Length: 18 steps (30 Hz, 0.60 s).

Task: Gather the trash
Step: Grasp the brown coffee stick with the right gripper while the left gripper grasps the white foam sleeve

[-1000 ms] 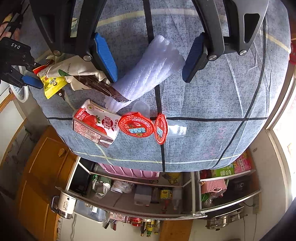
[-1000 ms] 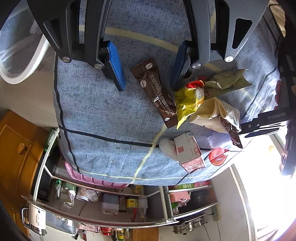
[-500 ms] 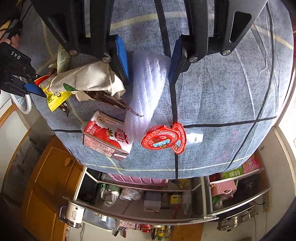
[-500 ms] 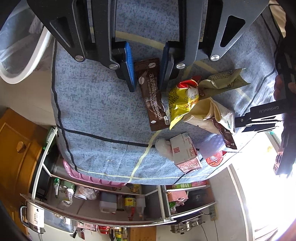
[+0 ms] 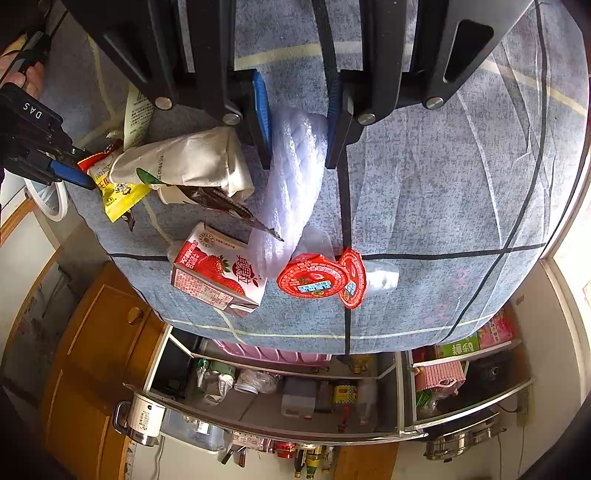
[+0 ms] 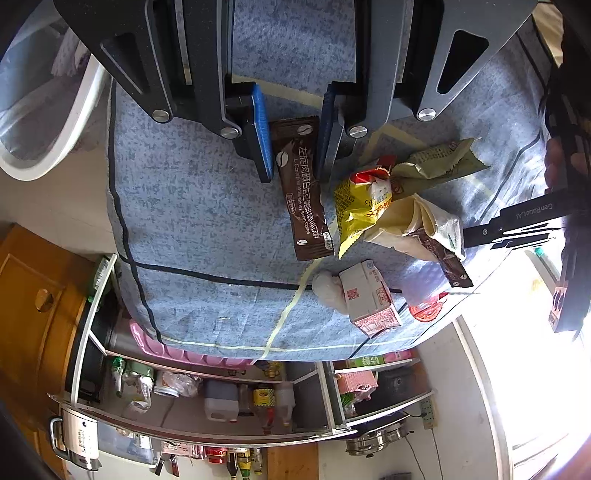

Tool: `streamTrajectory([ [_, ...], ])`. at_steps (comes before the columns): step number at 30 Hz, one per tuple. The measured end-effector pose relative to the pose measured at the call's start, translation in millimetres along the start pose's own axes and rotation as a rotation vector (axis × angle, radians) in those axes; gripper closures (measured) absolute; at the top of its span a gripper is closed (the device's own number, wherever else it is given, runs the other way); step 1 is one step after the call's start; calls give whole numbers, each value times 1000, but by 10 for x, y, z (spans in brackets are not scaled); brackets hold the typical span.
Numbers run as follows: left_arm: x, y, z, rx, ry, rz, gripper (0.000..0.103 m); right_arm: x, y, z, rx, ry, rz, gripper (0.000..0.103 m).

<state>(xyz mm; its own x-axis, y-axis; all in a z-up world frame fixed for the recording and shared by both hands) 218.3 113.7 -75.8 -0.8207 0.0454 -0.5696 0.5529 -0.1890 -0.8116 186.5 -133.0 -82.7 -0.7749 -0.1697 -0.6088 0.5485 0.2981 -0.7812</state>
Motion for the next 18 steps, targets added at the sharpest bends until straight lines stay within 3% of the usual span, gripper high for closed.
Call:
streamTrajectory([
  [18, 151, -715, 168, 9, -40, 124, 77, 164, -496, 113, -20, 71, 95, 79],
])
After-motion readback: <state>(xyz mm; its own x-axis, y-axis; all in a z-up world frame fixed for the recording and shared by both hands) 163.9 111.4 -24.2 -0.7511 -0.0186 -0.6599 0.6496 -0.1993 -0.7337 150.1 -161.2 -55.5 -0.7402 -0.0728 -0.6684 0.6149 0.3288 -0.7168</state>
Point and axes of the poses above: each gripper's, at about its wrist camera, not at the fingertips, and y roughly the way its jaws point, z to its right, x to its underside, the point moved 2 cm from there along y, roughly the way its jaws point, and after that the axes turned 3 degrees about -z, right-handed, at the moved point
